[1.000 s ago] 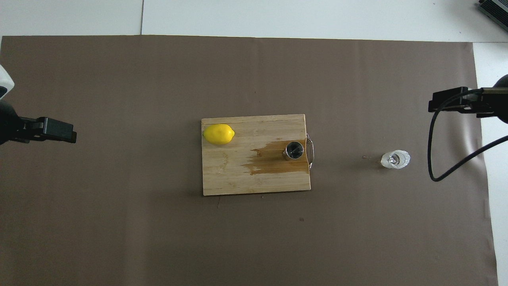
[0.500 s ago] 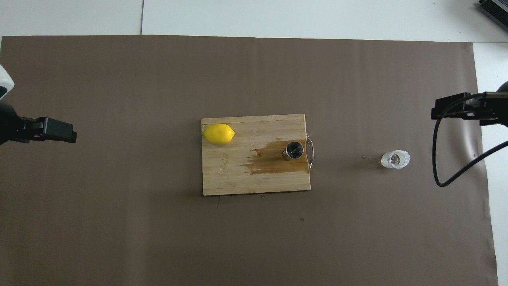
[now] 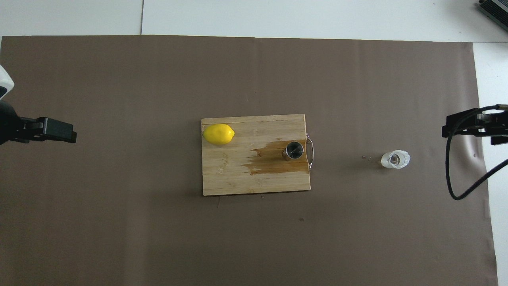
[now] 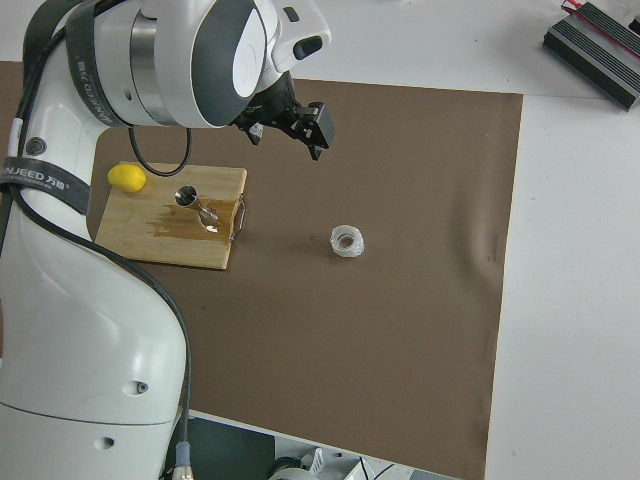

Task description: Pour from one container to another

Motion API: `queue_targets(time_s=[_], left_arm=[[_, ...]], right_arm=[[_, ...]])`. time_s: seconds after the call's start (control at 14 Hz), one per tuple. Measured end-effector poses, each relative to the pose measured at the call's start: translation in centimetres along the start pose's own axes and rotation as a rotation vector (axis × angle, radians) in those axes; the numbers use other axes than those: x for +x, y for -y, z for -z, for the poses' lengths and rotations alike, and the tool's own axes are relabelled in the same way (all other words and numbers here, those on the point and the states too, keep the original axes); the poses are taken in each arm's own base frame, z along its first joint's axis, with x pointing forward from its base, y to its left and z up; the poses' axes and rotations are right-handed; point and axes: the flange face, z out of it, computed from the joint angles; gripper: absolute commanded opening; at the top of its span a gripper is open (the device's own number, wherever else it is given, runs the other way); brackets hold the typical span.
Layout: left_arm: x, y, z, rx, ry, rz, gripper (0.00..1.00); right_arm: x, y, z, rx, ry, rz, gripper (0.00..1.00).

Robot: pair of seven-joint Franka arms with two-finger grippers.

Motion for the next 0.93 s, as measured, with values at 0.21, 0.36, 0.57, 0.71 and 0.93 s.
queue_targets(time_s=[0.21,0.36,0.57,0.71,0.93], left_arm=[[0.0,0.0,0.0,0.0,0.0,0.0,1.0],[0.0,0.0,0.0,0.0,0.0,0.0,1.0],[0.0,0.0,0.0,0.0,0.0,0.0,1.0],[0.0,0.0,0.0,0.0,0.0,0.0,1.0],[0.0,0.0,0.0,0.0,0.0,0.0,1.0]], right_arm=[[-0.27,0.85,0.03,0.002,0.002,0.018,1.0],[-0.25,0.73,0.0,0.003,0.002,0.016,1.0],[-0.24,0.66,-0.12,0.002,0.005,0.015,1.0],[-0.24,0.65,-0.21,0.002,0.008,0.015,1.0],[-0.21,0.5,-0.36,0.002,0.011,0.012,1.0]])
